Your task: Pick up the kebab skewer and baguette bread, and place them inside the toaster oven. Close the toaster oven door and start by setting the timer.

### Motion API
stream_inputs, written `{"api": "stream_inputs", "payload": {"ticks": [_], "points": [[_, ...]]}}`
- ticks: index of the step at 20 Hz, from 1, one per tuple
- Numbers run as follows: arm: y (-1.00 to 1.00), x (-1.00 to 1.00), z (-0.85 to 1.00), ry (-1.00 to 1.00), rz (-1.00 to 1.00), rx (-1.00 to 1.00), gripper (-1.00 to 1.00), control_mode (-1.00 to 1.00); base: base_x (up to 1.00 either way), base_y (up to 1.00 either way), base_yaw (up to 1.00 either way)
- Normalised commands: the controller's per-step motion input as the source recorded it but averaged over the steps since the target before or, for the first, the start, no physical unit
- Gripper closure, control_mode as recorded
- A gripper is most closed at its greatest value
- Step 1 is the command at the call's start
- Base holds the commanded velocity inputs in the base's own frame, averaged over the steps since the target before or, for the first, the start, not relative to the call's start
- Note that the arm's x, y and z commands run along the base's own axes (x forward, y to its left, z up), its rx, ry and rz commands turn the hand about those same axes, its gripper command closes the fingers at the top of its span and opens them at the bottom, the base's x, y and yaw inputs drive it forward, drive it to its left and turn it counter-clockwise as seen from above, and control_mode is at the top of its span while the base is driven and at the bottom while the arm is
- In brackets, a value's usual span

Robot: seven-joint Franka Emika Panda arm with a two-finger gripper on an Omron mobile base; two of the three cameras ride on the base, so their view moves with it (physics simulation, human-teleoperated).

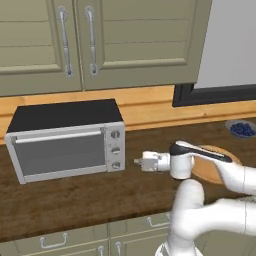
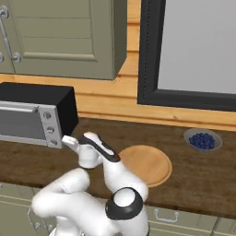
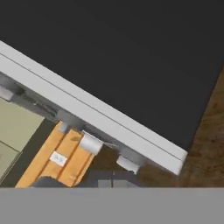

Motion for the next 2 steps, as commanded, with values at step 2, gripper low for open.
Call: {"api": "stream_inputs", "payload": {"ticks": [2], "points": [[-0.6, -0.41, 0.0, -0.07, 0.0, 0.22, 1.0, -1.0, 0.0, 0.0, 0.0]]}}
